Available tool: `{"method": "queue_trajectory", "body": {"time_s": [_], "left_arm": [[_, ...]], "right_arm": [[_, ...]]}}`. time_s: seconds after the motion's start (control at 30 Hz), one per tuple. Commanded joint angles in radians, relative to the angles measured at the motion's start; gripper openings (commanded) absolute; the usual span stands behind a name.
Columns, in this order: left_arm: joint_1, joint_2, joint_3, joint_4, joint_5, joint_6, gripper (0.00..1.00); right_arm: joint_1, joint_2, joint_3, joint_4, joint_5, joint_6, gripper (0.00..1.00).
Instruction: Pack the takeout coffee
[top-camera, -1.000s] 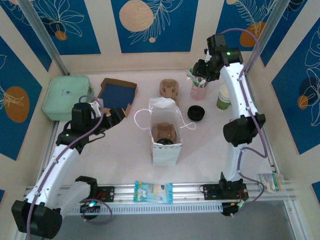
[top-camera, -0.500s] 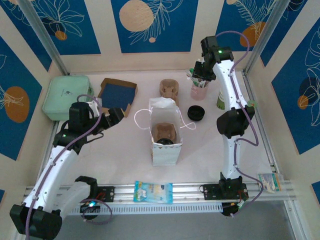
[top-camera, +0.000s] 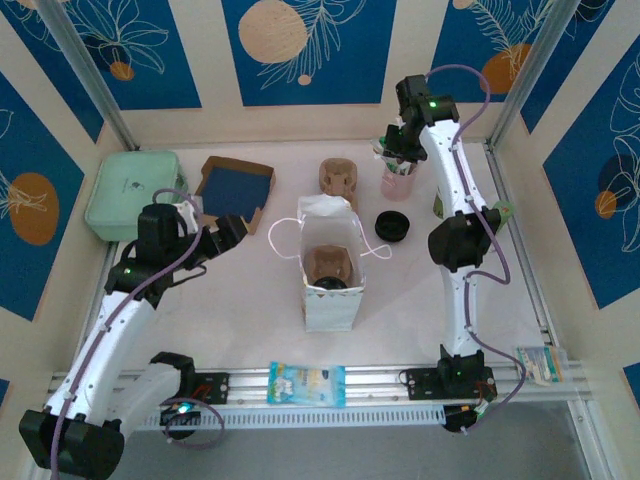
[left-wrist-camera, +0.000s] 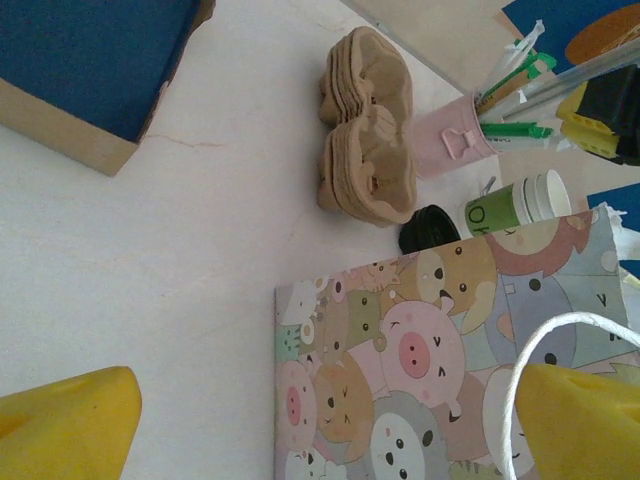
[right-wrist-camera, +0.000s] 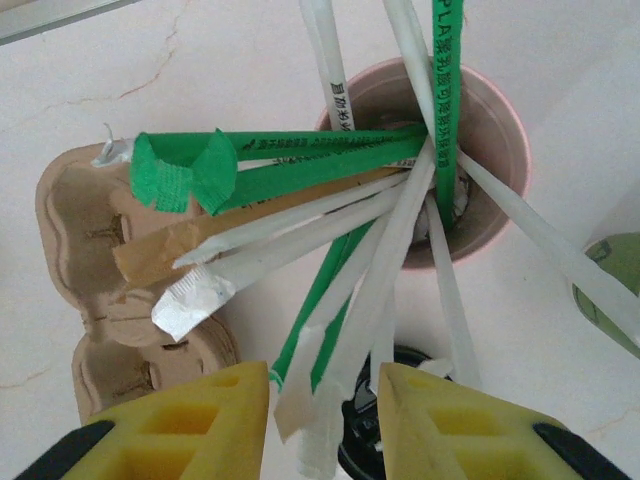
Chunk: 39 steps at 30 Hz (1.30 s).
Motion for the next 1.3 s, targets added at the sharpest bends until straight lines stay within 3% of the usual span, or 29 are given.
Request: {"method": "queue_trajectory", "body": {"time_s": [0.0,0.2,0.73,1.27], "left_arm": [[0.011,-0.003,0.026,-0.014,-0.01,0.029,0.96],[0.011,-0.002,0.032,-0.02,-0.013,0.033,0.96],[0.011,-0.006,0.031,-0.023,-0.016,0.034,0.96],[0.011,-0.023,0.031,-0.03,-0.016,0.032,0.95]], "right_arm": [[0.015,0.024,0.035,-0.005,0.024,0.005,0.34],[0.02,0.046,0.053,0.0,0.037,0.001,0.31],[0.024,0.042,0.069,-0.01,0.078,-0.007,0.1],[0.03,-0.039,0.071,-0.02,0.138,-0.025,0.06]]}}
